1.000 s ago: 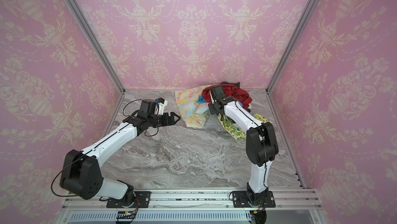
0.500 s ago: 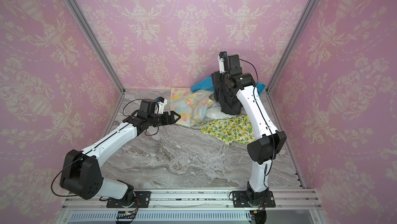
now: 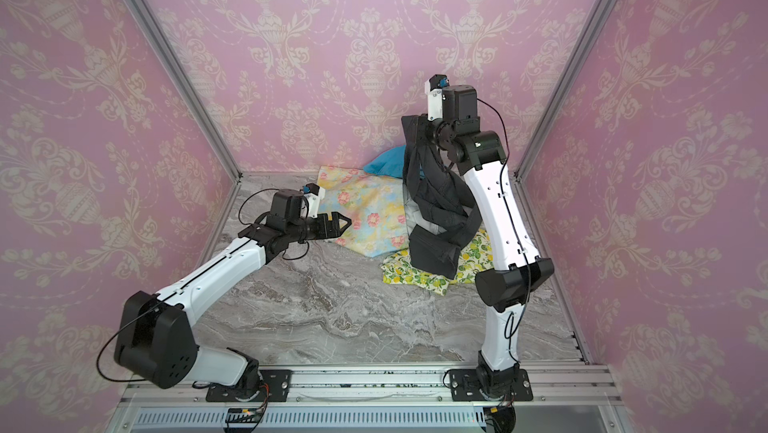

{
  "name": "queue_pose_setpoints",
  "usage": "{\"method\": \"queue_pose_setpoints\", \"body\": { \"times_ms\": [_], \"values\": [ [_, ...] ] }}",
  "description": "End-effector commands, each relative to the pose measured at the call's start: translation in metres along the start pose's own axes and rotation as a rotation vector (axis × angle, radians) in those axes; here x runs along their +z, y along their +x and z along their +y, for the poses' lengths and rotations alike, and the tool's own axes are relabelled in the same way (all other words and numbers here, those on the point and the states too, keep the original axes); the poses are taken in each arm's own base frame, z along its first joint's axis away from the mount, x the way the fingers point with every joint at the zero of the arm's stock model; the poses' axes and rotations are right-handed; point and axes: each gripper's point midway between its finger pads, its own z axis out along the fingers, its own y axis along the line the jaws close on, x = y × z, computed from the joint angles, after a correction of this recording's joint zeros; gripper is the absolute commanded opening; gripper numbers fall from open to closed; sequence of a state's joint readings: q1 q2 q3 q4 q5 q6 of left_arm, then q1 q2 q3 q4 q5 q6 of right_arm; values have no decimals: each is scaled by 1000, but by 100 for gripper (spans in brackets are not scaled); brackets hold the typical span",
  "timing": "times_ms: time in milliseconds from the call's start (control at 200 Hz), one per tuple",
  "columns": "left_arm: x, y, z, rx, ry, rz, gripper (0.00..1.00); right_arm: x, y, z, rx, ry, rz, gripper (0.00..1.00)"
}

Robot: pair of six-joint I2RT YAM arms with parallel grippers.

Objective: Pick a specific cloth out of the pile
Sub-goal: 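Grasp the dark grey garment with the right gripper and lift it up, then grasp the hanging dark grey garment with the left gripper beside the right gripper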

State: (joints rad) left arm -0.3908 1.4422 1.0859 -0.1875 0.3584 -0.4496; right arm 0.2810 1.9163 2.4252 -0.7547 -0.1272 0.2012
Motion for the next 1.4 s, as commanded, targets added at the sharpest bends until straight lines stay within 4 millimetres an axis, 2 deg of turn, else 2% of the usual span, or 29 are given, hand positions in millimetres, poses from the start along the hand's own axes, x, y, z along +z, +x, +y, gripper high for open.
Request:
{"method": "queue_pose_setpoints", "body": {
  "times_ms": [0, 95, 180, 300, 435, 525, 626, 786, 926, 991, 1121, 1296, 1391],
  "values": [
    [8, -33, -36, 168, 47, -134, 94, -64, -75, 57, 0, -192, -273, 0],
    [30, -35, -54, 223, 94, -185, 95, -73, -72, 69, -11, -213, -272, 0],
    [56, -31, -69, 251, 130, -186, 95, -77, -64, 67, -9, -187, -259, 0],
    [97, -18, -92, 308, 198, -188, 97, -79, -43, 50, -14, -108, -230, 0],
    [147, -11, -101, 367, 241, -229, 98, -89, -19, 28, -4, -24, -202, 0],
    [169, -13, -103, 351, 274, -244, 95, -87, 4, 0, 26, 67, -151, 0],
    [165, -14, -107, 344, 306, -283, 95, -71, 43, -39, 83, 167, -58, 0],
    [153, -8, -110, 384, 326, -280, 95, -38, 128, -89, 184, 279, 88, 0],
    [135, -8, -114, 414, 341, -301, 95, -11, 196, -117, 242, 326, 239, 0],
    [130, -6, -115, 423, 347, -301, 95, -2, 219, -126, 249, 351, 292, 0],
    [125, 5, -114, 452, 356, -265, 95, 12, 250, -141, 278, 383, 362, 0],
    [116, 37, -100, 508, 335, -154, 95, 27, 271, -153, 299, 390, 418, 0],
    [101, 40, -91, 495, 305, -162, 96, 33, 283, -157, 311, 394, 445, 0]
  ]
}}
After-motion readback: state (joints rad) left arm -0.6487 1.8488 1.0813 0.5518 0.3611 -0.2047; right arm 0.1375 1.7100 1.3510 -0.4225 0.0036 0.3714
